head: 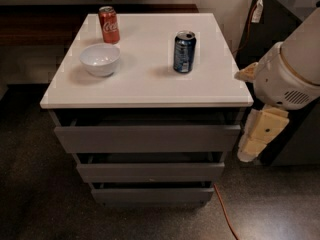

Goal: Open middle drawer

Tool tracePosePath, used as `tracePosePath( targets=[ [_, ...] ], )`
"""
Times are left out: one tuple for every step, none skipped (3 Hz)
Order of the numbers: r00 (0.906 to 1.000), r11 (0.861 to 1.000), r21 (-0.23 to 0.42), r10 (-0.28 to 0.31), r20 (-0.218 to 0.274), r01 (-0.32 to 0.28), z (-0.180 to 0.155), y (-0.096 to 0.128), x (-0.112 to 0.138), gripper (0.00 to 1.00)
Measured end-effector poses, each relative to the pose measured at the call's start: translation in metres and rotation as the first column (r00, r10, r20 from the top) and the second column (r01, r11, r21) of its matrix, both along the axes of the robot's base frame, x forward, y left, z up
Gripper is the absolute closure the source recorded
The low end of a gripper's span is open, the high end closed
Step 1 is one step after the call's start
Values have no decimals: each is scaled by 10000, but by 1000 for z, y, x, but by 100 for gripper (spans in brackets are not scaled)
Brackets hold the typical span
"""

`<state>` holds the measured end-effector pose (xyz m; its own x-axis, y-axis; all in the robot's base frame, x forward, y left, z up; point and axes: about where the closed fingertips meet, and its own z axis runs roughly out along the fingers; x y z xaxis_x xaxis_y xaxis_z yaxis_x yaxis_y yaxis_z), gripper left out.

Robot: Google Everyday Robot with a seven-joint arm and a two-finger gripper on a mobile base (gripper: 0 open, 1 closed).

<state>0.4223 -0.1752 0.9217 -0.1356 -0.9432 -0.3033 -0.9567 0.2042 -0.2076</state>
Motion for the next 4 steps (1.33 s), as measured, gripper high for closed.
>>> tracePosePath(
  targets=[
    [9985, 9983, 261, 519, -157, -515, -34, 27, -2, 0],
    [9967, 9966, 289, 780, -237, -773, -55, 41, -3, 0],
    [9951, 9950, 279, 965, -196, -960, -72, 53, -6, 0],
    [9934, 9934, 229, 1130, -171, -1126, -94, 68, -9, 0]
  ],
)
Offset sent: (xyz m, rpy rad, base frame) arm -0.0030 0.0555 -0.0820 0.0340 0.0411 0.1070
